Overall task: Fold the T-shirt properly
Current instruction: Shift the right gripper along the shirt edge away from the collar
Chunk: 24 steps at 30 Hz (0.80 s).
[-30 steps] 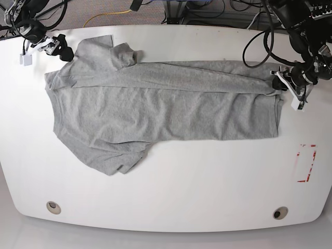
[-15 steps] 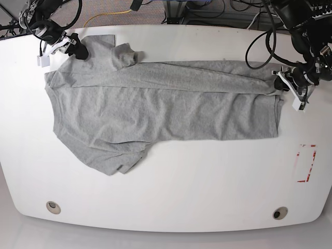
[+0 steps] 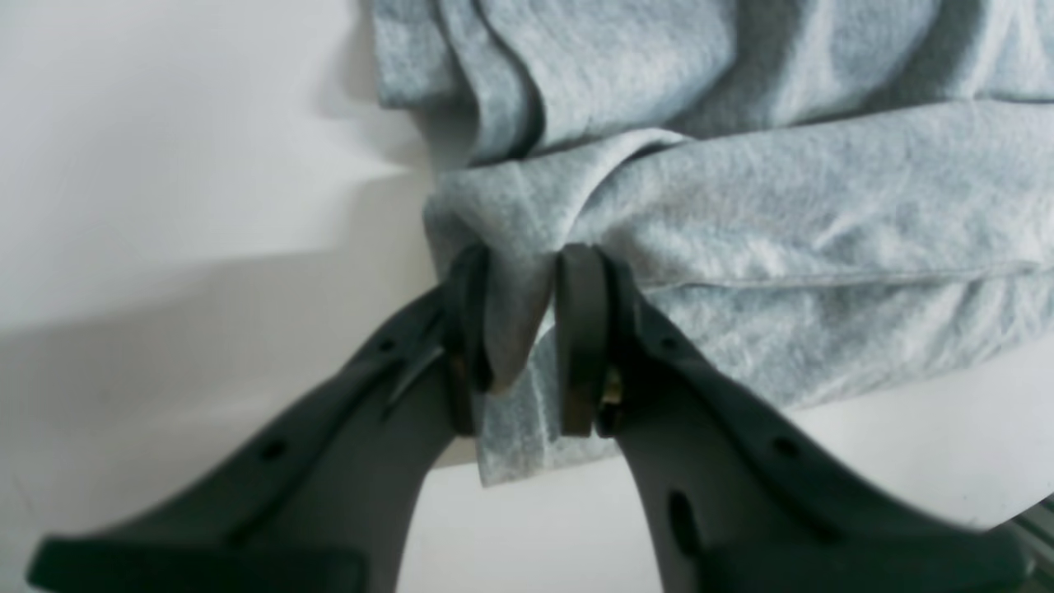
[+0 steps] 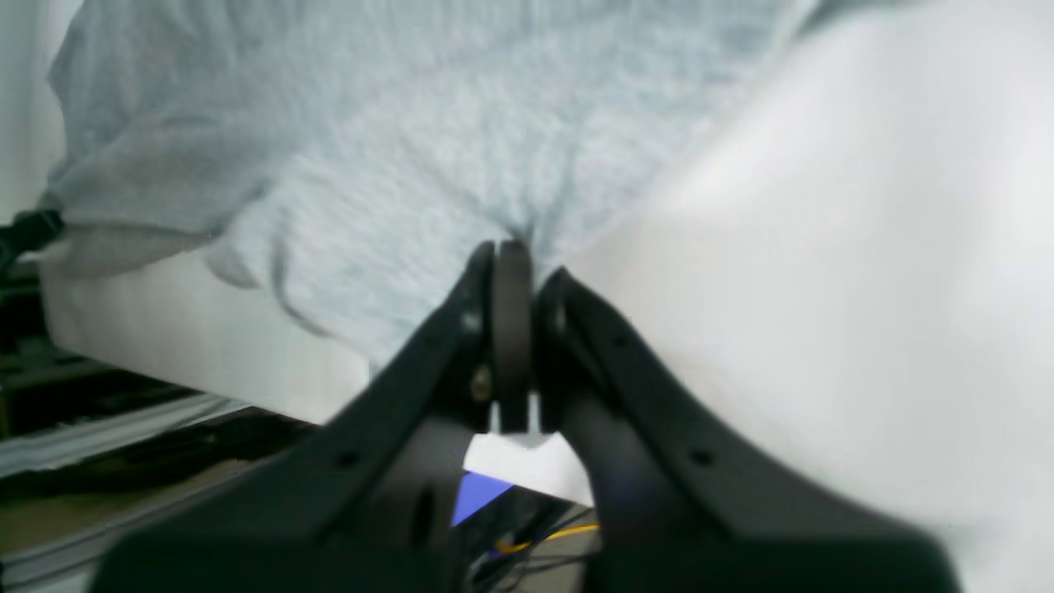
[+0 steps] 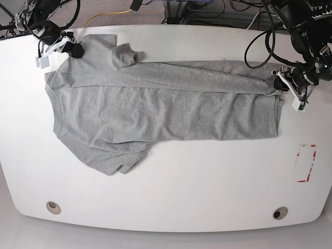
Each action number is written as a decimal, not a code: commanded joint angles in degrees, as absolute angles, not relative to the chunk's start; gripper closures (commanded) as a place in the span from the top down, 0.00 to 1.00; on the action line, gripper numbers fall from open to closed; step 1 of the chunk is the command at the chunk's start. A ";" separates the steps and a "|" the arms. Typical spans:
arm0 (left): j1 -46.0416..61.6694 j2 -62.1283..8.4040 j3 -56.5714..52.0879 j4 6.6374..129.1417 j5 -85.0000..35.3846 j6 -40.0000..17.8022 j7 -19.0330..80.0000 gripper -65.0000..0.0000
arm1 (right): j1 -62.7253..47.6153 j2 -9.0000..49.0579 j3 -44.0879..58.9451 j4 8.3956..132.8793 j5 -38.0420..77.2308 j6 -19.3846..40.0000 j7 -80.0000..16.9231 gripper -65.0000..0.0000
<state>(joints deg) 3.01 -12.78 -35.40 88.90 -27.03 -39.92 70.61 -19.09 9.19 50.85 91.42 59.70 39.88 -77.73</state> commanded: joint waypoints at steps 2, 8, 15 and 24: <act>2.42 -13.76 -35.56 89.63 -27.65 -40.00 69.85 0.20 | -18.77 10.15 51.38 96.75 64.04 40.00 -77.93 0.00; 2.24 -13.49 -35.56 89.63 -22.02 -40.00 69.85 0.20 | -14.81 13.23 51.12 97.98 67.65 40.00 -78.02 0.00; 2.42 -13.41 -35.56 89.71 -21.14 -40.00 69.85 0.20 | -4.97 16.75 49.10 90.51 67.47 40.00 -78.02 0.00; 2.24 -13.49 -35.56 89.63 -20.88 -40.00 69.85 0.20 | 5.49 22.29 40.75 75.65 67.47 40.00 -77.67 0.00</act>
<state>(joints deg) 2.85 -12.47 -35.35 88.82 -20.49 -39.92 70.61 3.40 20.58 41.65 76.01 65.47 39.88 -78.70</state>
